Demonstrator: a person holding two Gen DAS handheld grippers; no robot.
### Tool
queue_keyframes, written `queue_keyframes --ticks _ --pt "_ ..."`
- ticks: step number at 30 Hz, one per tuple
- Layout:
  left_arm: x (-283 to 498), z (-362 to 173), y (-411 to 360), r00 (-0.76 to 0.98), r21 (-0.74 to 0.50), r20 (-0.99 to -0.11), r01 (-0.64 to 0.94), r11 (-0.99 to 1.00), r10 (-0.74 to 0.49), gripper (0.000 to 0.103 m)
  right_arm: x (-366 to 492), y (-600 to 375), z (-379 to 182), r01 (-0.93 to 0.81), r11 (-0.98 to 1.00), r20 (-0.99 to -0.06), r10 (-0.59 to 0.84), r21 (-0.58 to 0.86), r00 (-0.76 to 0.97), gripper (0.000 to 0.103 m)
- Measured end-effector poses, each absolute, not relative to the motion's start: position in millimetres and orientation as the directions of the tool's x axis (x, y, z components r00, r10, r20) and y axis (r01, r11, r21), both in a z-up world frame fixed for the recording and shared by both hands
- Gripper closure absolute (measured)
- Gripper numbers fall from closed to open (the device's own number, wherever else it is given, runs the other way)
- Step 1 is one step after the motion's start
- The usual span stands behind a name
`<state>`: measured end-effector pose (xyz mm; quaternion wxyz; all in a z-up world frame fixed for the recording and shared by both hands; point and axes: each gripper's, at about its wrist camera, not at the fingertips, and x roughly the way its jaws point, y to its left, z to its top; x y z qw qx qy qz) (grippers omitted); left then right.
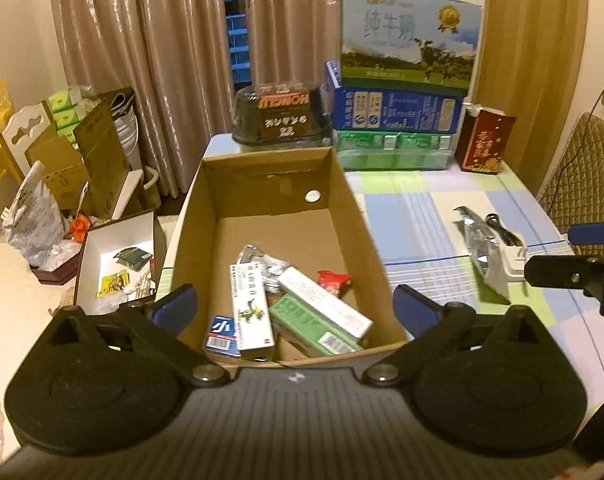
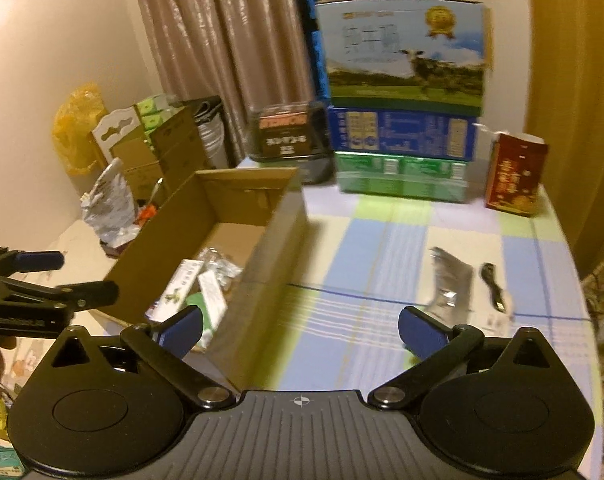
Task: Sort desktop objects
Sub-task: 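Move both tools back over the table toward the foil bag and spoon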
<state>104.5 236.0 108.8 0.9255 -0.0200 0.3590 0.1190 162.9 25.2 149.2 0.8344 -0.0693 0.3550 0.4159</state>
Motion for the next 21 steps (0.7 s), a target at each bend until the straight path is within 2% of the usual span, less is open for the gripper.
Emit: queue_keyframes --ticks 8,21 --pt "102.5 117.8 189.2 0.745 0.032 -0.644 -0.202 0.979 0.175 0.001 174.9 -28.3 152.4 -0.69 0.695 -0.641 0.626 0.202 0.444 0.002" --pt "120.2 108.1 129.7 0.738 0.019 -0.666 -0.127 0.992 0.108 0.001 192.6 -97.0 148.0 -0.605 0.76 -0.64 0.591 0.237 0.491 0.002"
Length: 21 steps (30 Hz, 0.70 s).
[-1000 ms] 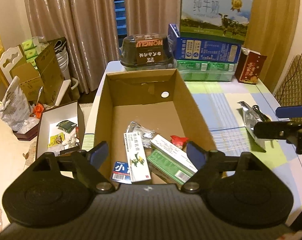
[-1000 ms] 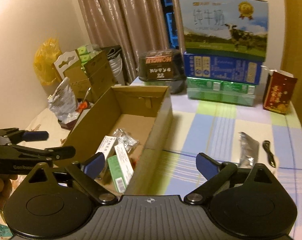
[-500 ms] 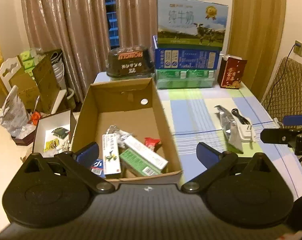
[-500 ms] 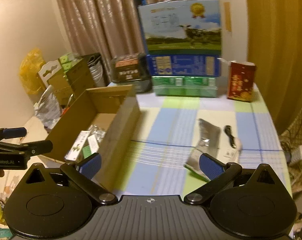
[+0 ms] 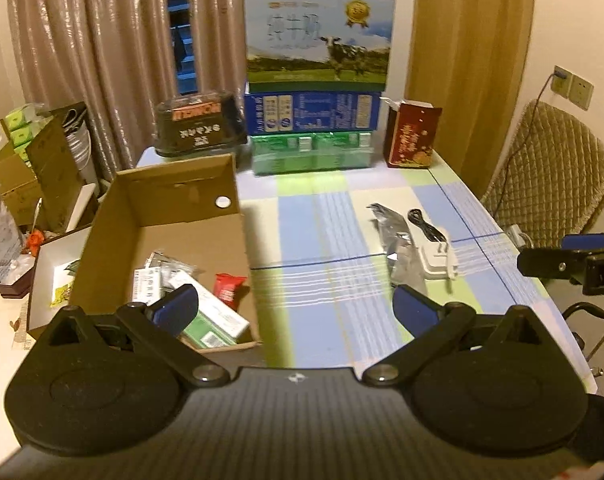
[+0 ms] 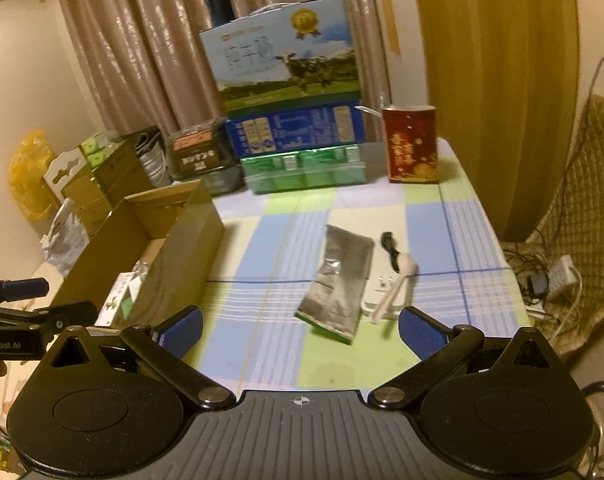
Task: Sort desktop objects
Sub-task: 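Move both tools back over the table toward the foil bag and spoon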
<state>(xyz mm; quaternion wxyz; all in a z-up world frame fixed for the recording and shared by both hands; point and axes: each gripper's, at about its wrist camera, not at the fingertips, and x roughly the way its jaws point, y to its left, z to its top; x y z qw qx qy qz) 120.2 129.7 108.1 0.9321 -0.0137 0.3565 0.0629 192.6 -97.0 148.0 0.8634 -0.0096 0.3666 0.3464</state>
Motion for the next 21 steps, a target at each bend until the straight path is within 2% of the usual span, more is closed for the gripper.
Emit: queue_keyframes --ticks 21 --pt "138.8 80.1 80.0 0.705 0.012 -0.708 -0.042 0.999 0.038 0.001 212.0 -153.0 123.0 -0.522 0.814 -0.665 0.54 0.257 0.515 0.002"
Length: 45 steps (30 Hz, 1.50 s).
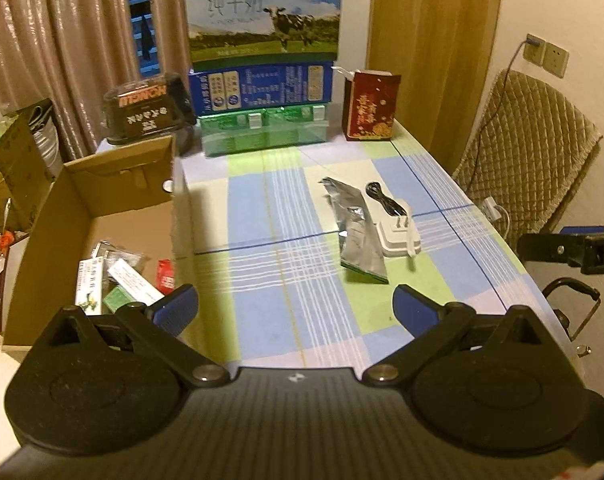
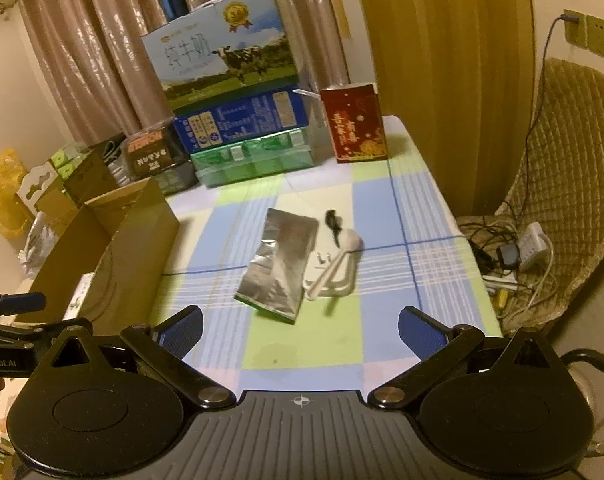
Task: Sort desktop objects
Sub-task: 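Move both tools back over the table toward the foil bag and spoon, then grasp the silver foil bag with left tool while right tool grasps the white spoon handle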
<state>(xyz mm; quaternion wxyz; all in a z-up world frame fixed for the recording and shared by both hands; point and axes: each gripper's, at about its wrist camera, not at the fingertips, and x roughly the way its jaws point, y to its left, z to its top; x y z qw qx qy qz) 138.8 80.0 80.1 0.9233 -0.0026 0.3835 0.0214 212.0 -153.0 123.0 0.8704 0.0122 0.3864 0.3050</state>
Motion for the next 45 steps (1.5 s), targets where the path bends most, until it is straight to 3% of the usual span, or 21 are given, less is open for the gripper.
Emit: queue_keyframes --ticks 31,45 --pt "211.3 -0.3 43.6 0.635 0.007 -0.771 0.079 0.997 -0.045 0.002 270.3 -145.0 58.3 -0.503 0.838 -0.735 0.477 0.214 0.482 0.002" --pt "266.8 -34.9 44.0 0.604 0.043 -0.796 0.126 0.991 -0.042 0.009 319.8 -101.1 27.3 -0.554 0.816 -0.753 0.468 0.167 0.462 0.004"
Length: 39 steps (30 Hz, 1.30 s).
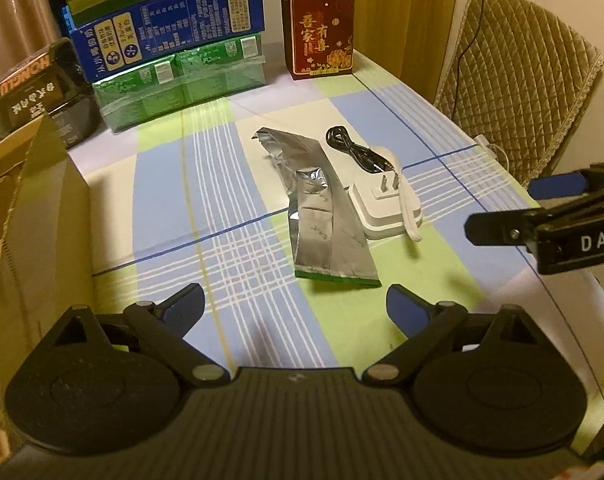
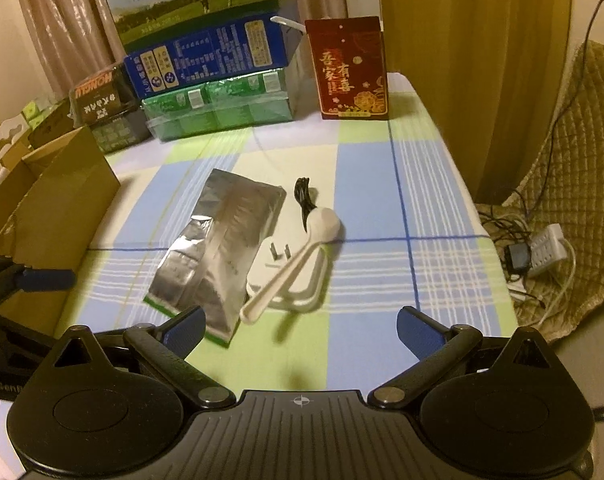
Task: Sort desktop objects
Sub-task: 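Grasp the silver foil bag with left tool while right tool grasps the white spoon handle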
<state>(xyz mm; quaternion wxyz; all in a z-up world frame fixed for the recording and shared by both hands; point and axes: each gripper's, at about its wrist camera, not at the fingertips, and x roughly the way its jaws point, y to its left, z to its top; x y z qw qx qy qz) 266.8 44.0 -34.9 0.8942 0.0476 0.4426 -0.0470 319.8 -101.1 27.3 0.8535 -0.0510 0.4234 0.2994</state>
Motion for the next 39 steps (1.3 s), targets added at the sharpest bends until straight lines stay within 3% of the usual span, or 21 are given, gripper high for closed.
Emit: queue_keyframes --ticks 3,10,12,19,27,32,39 --pt "276.3 -40.6 45.2 0.597 0.043 -0.801 0.136 0.99 -0.047 0.011 330.1 -93.7 21.3 -0.557 0.813 -0.759 0.467 0.168 0.454 0.005" --pt "293.5 -53.1 44.5 0.585 0.044 -0.809 0.163 0.986 -0.06 0.017 344.8 -82.8 6.6 -0.562 0.807 -0.778 0.469 0.183 0.419 0.023" --pt "297.3 -56.7 44.4 0.581 0.046 -0.812 0.168 0.985 -0.061 0.019 344.4 -78.5 2.7 -0.579 0.792 -0.784 0.479 0.193 0.395 0.034" --pt "310.1 -65.4 46.8 0.569 0.028 -0.819 0.173 0.984 -0.076 0.029 346.8 -63.7 -6.7 -0.583 0.78 -0.792 0.497 0.228 0.355 0.056" --pt "320.6 -66.3 49.6 0.565 0.01 -0.819 0.187 0.982 -0.099 0.032 355.8 -56.2 -11.9 -0.551 0.798 -0.807 0.482 0.243 0.342 0.084" --pt "329.1 -69.1 50.2 0.558 -0.012 -0.822 0.182 0.983 -0.113 0.035 356.1 -64.7 -10.6 -0.532 0.812 -0.809 0.469 0.237 0.355 0.093" --pt "342.0 -79.5 47.2 0.527 -0.042 -0.839 0.187 0.981 -0.136 0.04 349.4 -83.7 -5.1 -0.541 0.819 -0.807 0.446 0.192 0.388 0.094"
